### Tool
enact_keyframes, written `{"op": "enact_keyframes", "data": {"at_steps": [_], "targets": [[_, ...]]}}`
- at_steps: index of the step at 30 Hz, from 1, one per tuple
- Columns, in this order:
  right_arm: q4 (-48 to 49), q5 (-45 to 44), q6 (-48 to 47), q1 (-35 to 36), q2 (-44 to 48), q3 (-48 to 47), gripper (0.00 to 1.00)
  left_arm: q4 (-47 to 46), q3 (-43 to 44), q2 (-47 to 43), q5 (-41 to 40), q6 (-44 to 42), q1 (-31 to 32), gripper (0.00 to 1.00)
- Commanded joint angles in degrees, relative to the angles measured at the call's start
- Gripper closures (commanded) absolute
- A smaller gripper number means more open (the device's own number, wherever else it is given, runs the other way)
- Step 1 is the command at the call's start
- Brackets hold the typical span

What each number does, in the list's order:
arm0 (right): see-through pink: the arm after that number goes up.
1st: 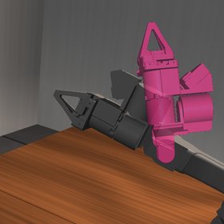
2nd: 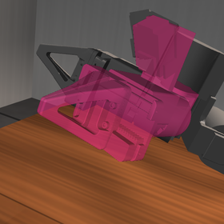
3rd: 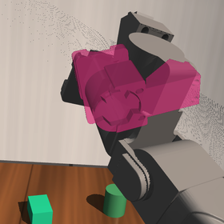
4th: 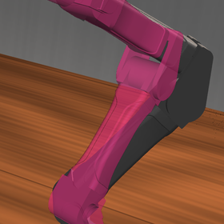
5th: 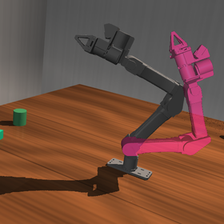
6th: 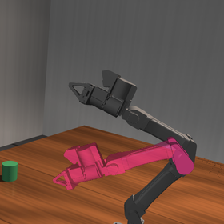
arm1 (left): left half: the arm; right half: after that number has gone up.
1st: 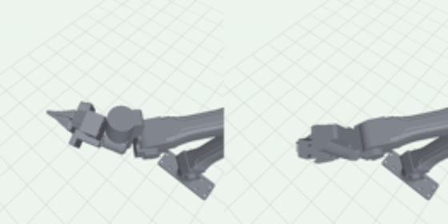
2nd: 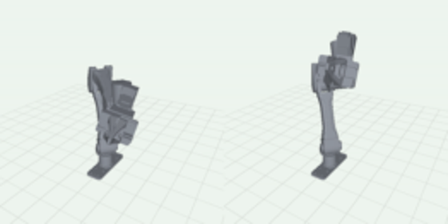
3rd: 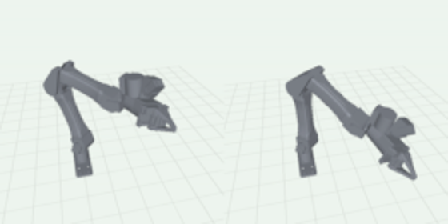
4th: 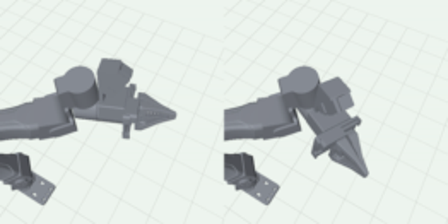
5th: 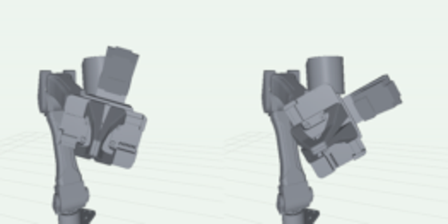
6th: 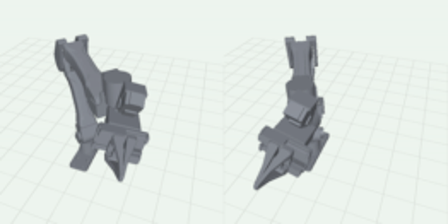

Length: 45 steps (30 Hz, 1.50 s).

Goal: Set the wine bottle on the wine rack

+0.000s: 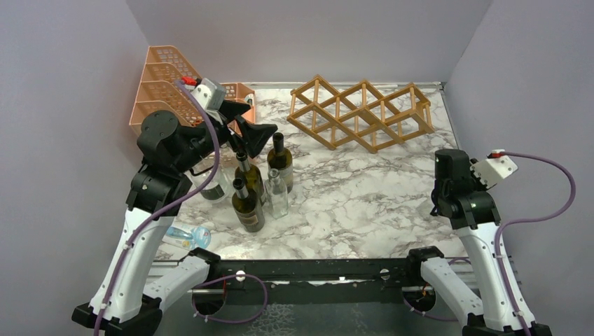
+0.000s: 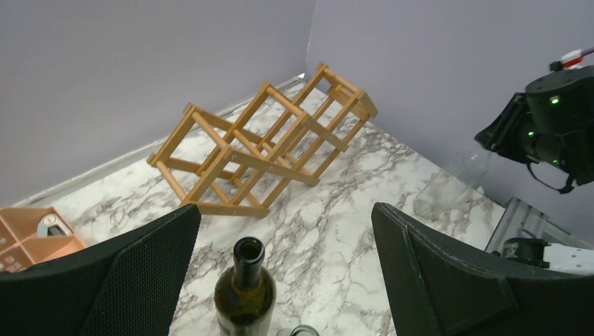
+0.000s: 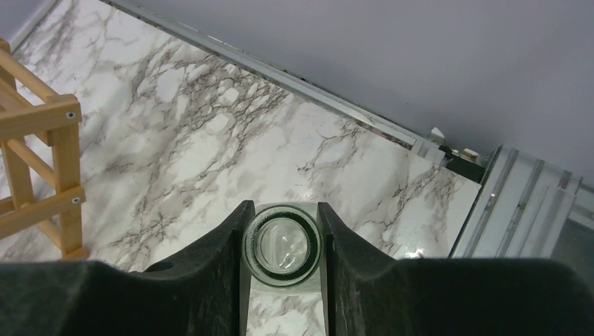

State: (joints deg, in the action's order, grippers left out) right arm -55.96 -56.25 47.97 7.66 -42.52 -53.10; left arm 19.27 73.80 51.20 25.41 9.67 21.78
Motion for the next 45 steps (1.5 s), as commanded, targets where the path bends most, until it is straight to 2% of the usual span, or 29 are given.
{"op": "enact_keyframes", "data": {"at_steps": [1, 4, 9, 13, 21, 26, 29, 37, 40, 45], "targets": [[7.08, 0.62, -8.47, -0.13, 0.86, -0.83, 0.98, 0.41, 6.85, 1.64, 6.43, 3.22, 0.12, 0.01], [13.60, 8.88, -18.51, -0.15, 0.57, -2.27, 0.99, -2.25, 7.77, 4.45, 12.51, 6.76, 0.10, 0.01], [16.87, 28.33, -24.79, -0.15, -1.49, -5.37, 0.99, -9.47, 7.08, 9.56, 18.21, 14.03, 1.21, 0.01], [18.63, 40.55, -27.41, -0.10, -2.25, -6.04, 0.99, -12.59, 7.02, 12.26, 16.76, 14.10, 6.40, 0.01], [21.16, 59.83, -29.19, -0.10, -2.28, -8.06, 0.99, -14.05, 7.21, 19.48, 7.44, 6.38, 23.43, 0.01], [21.02, 66.29, -29.47, -0.11, -2.04, -10.92, 0.99, -15.56, 6.30, 24.64, 0.79, 1.45, 31.28, 0.01], [20.58, 69.35, -29.70, -0.15, -2.12, -13.38, 0.99, -17.78, 4.11, 26.78, -1.11, -1.98, 33.50, 0.01], [20.63, 76.44, -28.35, -0.14, -1.80, -17.91, 0.99, -31.57, -8.99, 30.82, -1.55, -8.61, 34.12, 0.01], [21.59, 78.77, -26.96, -0.12, -1.77, -17.96, 0.99, -36.33, -10.63, 33.17, -0.94, -10.42, 34.14, 0.01], [22.41, 81.34, -25.14, -0.12, -2.05, -17.99, 0.99, -38.25, -10.25, 36.91, -1.10, -14.19, 34.20, 0.01]]}}
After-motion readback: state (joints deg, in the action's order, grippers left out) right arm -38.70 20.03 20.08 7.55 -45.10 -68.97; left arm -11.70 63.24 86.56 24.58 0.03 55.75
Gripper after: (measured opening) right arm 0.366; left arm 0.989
